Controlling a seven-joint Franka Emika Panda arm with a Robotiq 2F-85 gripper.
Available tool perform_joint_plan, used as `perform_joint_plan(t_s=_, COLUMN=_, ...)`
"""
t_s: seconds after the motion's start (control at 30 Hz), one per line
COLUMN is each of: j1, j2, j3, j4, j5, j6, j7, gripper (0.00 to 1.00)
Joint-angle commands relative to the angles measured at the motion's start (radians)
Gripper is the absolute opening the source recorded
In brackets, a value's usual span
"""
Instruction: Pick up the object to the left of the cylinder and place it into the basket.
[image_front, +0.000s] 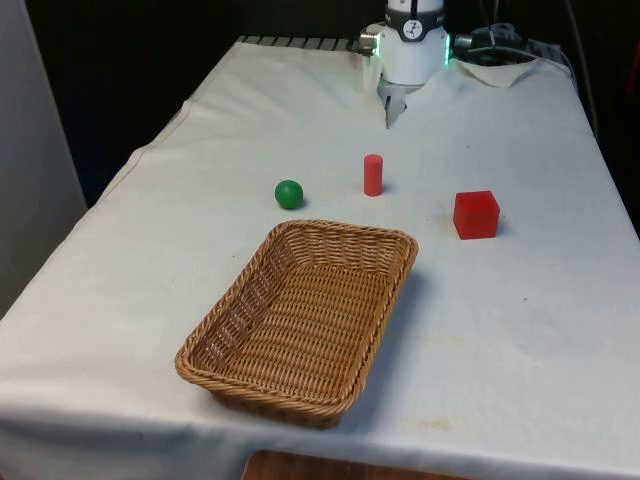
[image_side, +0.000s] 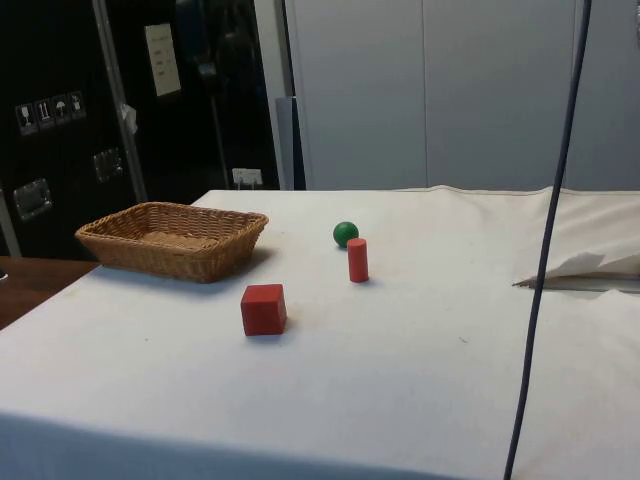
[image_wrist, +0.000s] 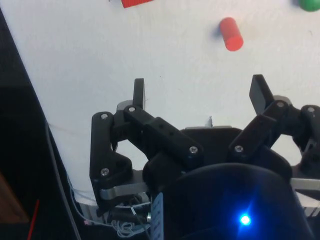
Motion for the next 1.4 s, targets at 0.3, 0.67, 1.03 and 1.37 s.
perform_joint_plan(t_s=0.3, j1=0.000, j2=0.009, j3=0.039, j4=-0.042, j5=-0.008, j6=0.061, j7=0.040, gripper=1.00)
perform_joint_plan(t_s=0.67, j1=0.006, j2=0.014, j3=0.104, j4=-0.121, j5=-0.038, j6=0.182, j7=0.120, gripper=1.00)
perform_joint_plan(t_s=1.03, j1=0.004, j2=0.014, j3=0.134, j4=-0.209, j5=-0.055, j6=0.295, j7=0.127, gripper=1.00)
perform_joint_plan(t_s=1.37, j1=0.003, j2=0.034, j3=0.151, j4=-0.257, j5=-0.061, j6=0.392, j7=0.106, gripper=1.00)
